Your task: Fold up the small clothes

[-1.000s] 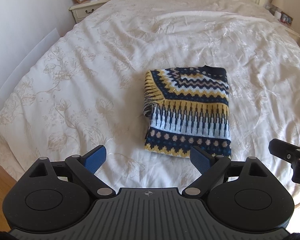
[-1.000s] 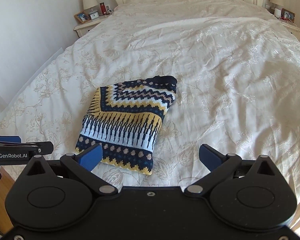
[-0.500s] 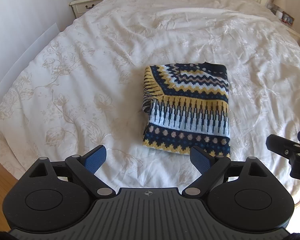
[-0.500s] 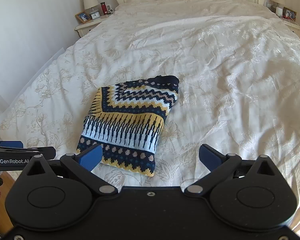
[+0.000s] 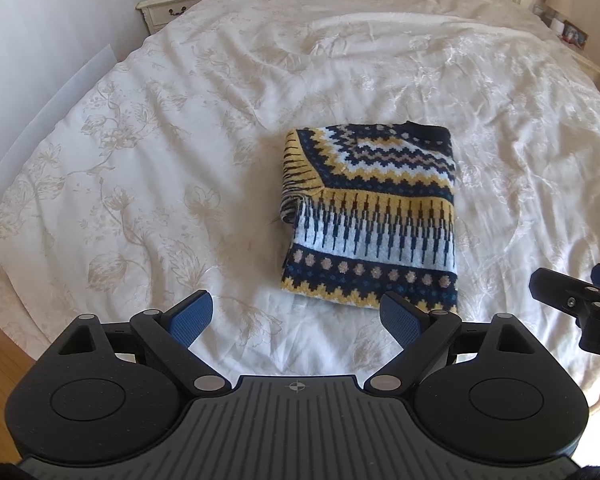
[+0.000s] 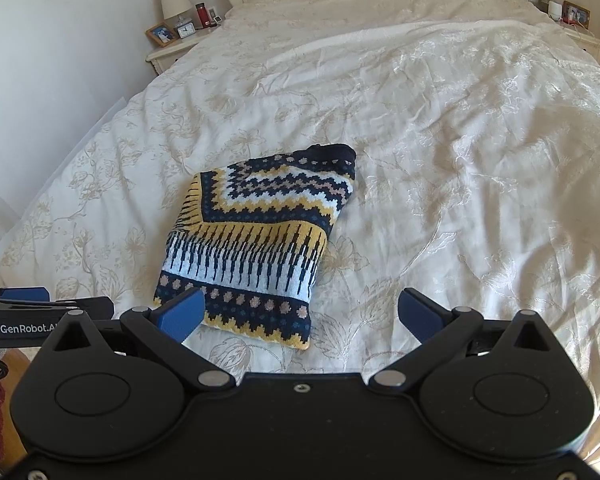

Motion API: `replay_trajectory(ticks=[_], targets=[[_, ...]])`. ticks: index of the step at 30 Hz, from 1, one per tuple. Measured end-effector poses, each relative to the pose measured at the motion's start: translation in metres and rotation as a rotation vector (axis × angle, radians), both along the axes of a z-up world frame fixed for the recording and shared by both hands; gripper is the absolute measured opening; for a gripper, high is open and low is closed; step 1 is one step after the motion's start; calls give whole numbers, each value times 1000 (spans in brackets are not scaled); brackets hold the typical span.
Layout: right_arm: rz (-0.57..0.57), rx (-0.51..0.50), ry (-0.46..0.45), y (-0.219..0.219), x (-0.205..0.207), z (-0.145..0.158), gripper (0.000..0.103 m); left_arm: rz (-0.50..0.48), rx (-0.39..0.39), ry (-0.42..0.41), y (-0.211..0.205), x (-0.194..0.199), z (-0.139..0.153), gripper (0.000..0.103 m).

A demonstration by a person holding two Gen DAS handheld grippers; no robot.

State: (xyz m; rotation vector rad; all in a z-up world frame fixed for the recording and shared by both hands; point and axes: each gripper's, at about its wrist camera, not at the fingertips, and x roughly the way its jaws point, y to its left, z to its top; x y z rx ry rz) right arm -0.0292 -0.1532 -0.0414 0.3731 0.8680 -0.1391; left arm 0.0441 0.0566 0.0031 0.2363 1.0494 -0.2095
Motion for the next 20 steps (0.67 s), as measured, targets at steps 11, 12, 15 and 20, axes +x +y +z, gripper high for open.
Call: replay_trajectory(ticks=[11,12,15,20], targets=[[1,9,0,0,3,0,102,-7,3,-1,-4,2,1,91],[1,9,1,0,3,0,102,-8,2,0,-4,2,1,91],[1,11,3,1,4,0,102,-12,3,0,-5,4,1,91],[3,18,8,3,8,-1,102,-12,3,3,-5,4,1,91]])
